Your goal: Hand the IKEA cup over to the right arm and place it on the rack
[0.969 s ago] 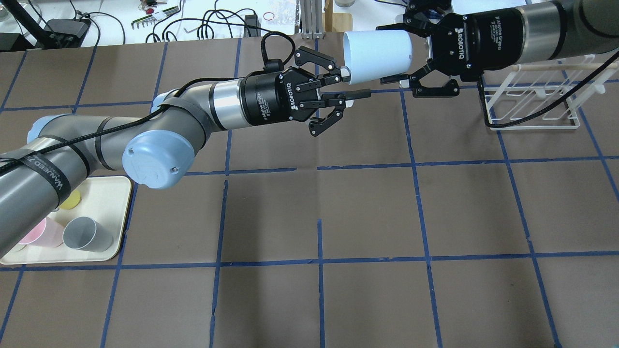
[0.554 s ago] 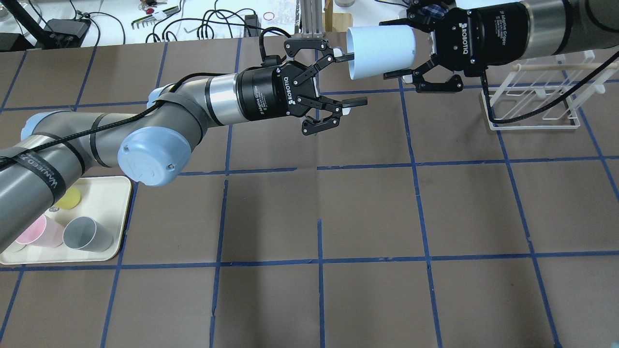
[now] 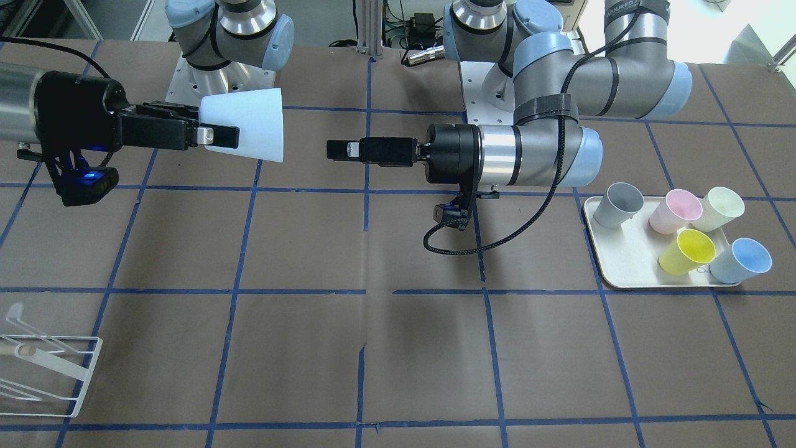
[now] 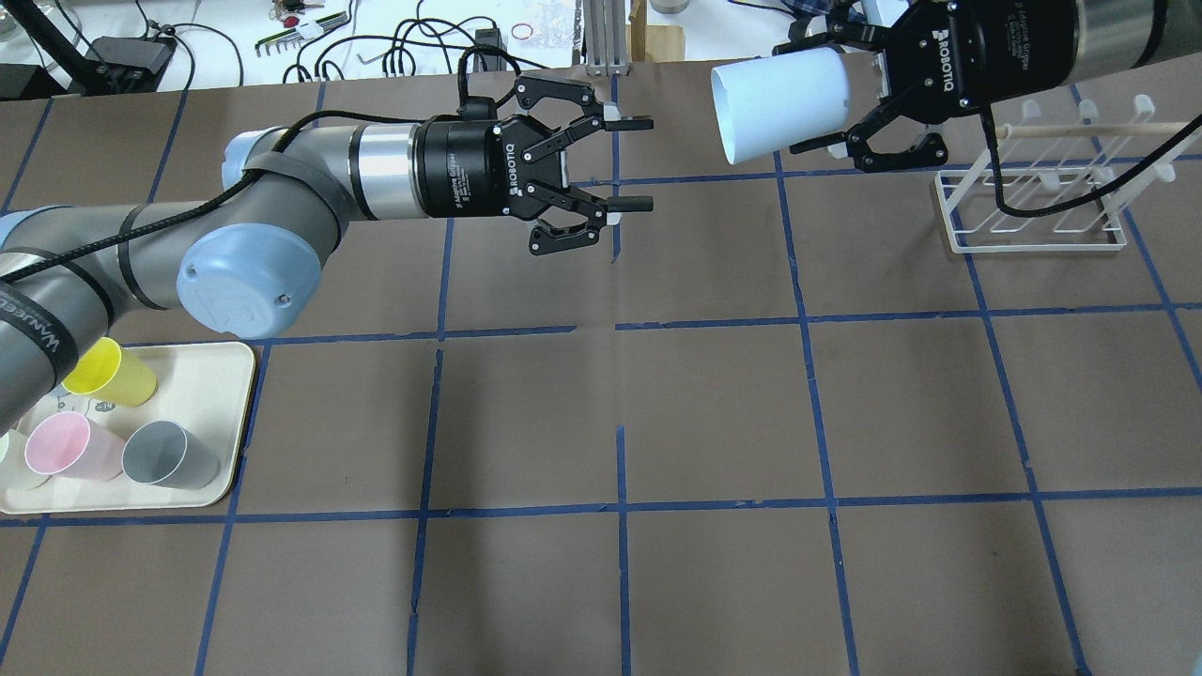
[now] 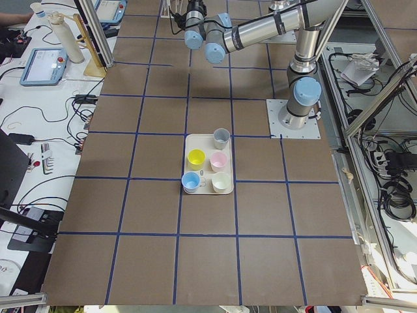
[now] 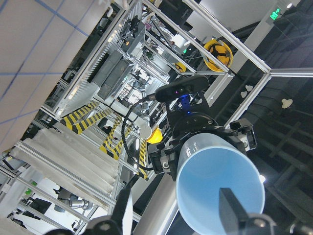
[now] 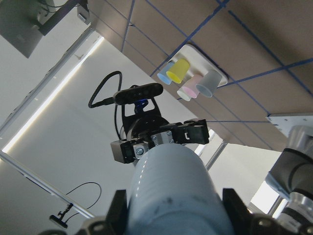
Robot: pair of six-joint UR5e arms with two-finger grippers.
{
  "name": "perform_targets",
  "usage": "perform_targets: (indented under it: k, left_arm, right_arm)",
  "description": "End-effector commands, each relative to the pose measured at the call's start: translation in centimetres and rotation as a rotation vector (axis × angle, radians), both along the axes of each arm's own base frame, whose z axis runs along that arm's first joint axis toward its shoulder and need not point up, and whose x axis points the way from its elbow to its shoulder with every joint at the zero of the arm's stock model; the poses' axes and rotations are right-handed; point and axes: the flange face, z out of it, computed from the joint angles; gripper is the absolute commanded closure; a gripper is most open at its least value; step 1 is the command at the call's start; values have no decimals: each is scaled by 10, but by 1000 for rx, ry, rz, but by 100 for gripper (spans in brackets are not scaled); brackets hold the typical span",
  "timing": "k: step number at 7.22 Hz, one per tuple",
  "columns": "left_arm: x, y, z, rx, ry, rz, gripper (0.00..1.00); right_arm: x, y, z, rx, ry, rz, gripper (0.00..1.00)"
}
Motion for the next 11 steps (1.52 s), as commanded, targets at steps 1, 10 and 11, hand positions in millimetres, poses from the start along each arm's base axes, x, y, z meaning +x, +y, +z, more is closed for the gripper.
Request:
perform_targets:
  k: [1,10,11]
  left_arm:
    - [23,-20,-3,-119,-424,50,31]
    - [67,-37,33,-491,-1353,-333,0]
    - [78,-25,44,-531,-1447,-477,0]
  right_arm:
    - [-21,-11,-1,-157,305,149,62]
    - [-132,-92,-54,-595,1258,683,86]
    - [-137,-98,-67,-587,1259,710,88]
